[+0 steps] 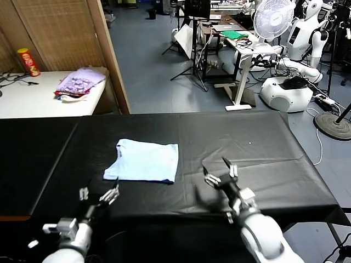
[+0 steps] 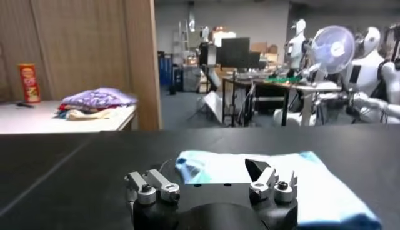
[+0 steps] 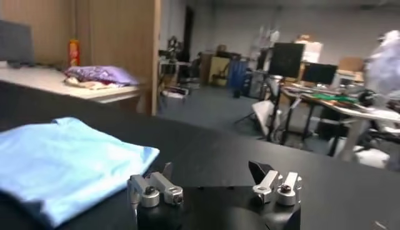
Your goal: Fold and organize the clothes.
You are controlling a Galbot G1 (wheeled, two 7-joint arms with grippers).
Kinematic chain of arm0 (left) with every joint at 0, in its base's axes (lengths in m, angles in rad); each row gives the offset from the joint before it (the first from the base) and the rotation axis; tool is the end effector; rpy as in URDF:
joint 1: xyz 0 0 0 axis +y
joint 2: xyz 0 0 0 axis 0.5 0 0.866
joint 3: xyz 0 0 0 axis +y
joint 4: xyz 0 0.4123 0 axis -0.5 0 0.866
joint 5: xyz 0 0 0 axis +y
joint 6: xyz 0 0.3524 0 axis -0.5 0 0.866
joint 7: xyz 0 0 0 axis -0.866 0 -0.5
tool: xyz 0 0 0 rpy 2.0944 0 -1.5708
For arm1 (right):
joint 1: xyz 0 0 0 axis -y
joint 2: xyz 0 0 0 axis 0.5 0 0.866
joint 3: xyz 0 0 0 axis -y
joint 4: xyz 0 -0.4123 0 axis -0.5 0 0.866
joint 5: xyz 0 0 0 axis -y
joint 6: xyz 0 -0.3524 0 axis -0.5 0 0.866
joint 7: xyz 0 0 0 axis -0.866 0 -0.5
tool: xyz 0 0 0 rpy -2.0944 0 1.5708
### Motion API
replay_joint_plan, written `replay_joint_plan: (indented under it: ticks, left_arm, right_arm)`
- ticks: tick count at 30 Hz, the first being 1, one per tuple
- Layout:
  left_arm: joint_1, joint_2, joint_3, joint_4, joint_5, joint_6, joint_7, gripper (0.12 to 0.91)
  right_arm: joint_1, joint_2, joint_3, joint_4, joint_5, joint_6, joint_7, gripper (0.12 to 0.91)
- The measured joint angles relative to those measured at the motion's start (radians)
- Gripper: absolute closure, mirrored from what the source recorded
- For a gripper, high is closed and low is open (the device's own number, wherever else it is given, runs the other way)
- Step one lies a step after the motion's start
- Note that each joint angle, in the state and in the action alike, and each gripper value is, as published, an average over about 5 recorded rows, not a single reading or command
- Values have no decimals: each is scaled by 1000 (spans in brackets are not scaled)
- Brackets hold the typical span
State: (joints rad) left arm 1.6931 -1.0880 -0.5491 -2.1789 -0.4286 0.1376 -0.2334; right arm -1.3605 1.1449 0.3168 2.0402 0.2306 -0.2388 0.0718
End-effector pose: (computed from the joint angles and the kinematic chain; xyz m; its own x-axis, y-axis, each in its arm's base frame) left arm 0.1205 0.1045 -0.3205 -0.9756 0.0149 0.2191 0.0198 0.9996 0.0204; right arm 0.2134 -0.0457 -0.3393 -0.9494 -0.2587 0.1782 -0.2804 0.9536 -0.1098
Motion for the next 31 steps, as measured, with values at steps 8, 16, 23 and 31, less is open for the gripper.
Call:
replay_joint_plan:
  ticks: [8,16,23,31]
  left_arm:
    - [205,6,-75,-85,-29,12,-3,232]
    - [315,10,-129,-184,-153,131,-70,232]
    - [326,21,-134,-229,-165,173,-67,232]
    - [328,26,-143,-247,-168,182,-63,232]
  right_arm:
    - [-303,10,125,239,10,-62,99,227]
    - [-489,38,180,368,86,-152,191,227]
    - [-548,45,191,393,113,-173,197,227]
    - [-563,46,192,399,116,-173,196,227]
